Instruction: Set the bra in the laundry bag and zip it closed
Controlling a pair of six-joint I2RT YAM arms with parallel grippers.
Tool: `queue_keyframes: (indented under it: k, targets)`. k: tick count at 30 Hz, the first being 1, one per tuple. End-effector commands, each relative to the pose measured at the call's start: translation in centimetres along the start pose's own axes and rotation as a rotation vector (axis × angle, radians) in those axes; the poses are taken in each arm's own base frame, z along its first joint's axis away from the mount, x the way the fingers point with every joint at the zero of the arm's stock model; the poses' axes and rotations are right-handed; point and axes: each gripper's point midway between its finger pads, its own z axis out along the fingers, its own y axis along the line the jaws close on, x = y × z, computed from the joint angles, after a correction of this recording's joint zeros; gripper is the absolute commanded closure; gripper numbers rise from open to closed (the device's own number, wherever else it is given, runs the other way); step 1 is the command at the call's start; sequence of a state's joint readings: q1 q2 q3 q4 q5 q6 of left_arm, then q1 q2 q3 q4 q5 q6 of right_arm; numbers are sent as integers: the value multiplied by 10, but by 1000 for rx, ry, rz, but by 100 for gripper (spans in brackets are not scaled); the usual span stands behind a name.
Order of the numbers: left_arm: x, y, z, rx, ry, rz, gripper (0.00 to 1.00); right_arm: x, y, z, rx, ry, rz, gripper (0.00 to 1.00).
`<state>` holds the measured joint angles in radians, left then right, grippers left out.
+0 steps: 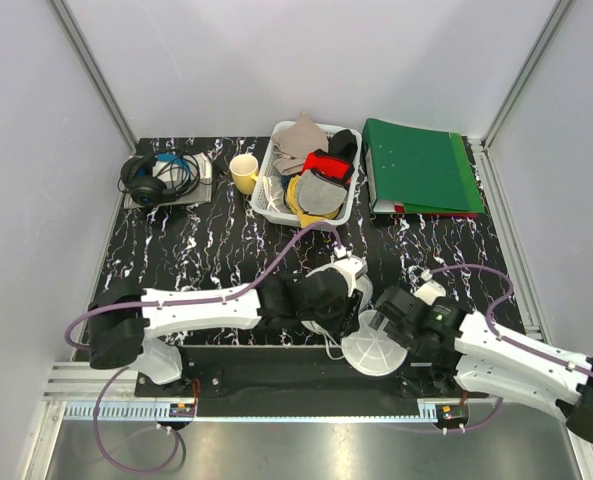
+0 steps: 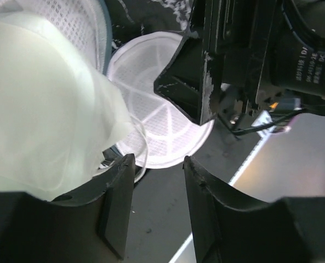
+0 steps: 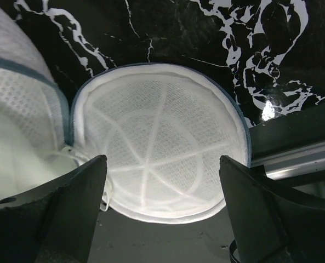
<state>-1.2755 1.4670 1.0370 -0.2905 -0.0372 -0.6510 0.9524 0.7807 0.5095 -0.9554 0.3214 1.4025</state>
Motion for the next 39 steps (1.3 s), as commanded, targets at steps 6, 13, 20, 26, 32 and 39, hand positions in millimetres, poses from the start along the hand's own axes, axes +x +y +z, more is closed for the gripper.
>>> queue_keyframes:
  k: [6, 13, 20, 26, 32, 39]
  targets:
    - [-20, 65, 45, -206, -91, -143, 56, -5, 31, 13, -16, -29, -26, 14]
    - [13, 146, 33, -386, -132, -357, 55, 15, 75, 21, -126, 73, -230, 13]
    - [40, 181, -18, -478, -261, -489, 54, 44, 145, 35, -226, 216, -413, 11]
    - [42, 184, -49, -456, -335, -506, 53, 45, 156, 27, -255, 223, -395, 10]
    - [12, 149, -59, -301, -360, -407, 48, 57, 114, 18, -242, 266, -302, 10]
    - [-2, 126, -59, -222, -340, -320, 49, 87, 89, 13, -230, 327, -300, 15]
